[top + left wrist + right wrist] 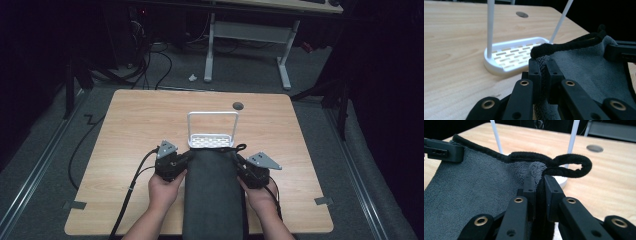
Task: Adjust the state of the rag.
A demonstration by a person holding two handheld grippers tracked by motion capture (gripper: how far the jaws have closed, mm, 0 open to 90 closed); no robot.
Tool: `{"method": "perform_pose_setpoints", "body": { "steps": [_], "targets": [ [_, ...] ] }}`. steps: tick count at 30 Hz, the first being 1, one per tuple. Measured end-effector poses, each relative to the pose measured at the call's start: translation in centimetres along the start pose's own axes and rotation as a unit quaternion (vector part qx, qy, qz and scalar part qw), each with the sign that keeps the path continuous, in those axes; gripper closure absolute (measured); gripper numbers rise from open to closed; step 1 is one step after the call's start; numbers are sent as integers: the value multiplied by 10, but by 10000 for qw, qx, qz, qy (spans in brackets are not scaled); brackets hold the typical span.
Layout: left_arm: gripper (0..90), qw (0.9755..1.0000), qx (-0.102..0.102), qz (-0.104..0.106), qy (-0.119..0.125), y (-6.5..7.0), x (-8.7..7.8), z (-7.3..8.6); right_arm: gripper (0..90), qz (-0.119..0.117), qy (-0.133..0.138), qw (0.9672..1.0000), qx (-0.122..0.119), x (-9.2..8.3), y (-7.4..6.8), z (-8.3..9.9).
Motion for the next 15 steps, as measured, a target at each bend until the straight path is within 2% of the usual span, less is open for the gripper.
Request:
{"method": "perform_pose_setpoints", "body": {
  "steps": [15],
  "targets": [
    [851,9991,174,4,389,3,-15,-41,816,98,294,9995,-60,-7,0,-40]
  ]
}}
Point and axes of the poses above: each handheld gripper's, and its own axes: x roughly forward along the jaws, z roughly out of its underside, y roughly to its right, the point moved 6 cm from there along x, roughly forward along the jaws, and after that the axes turned 6 degrees about z, right-handed, at the moved point
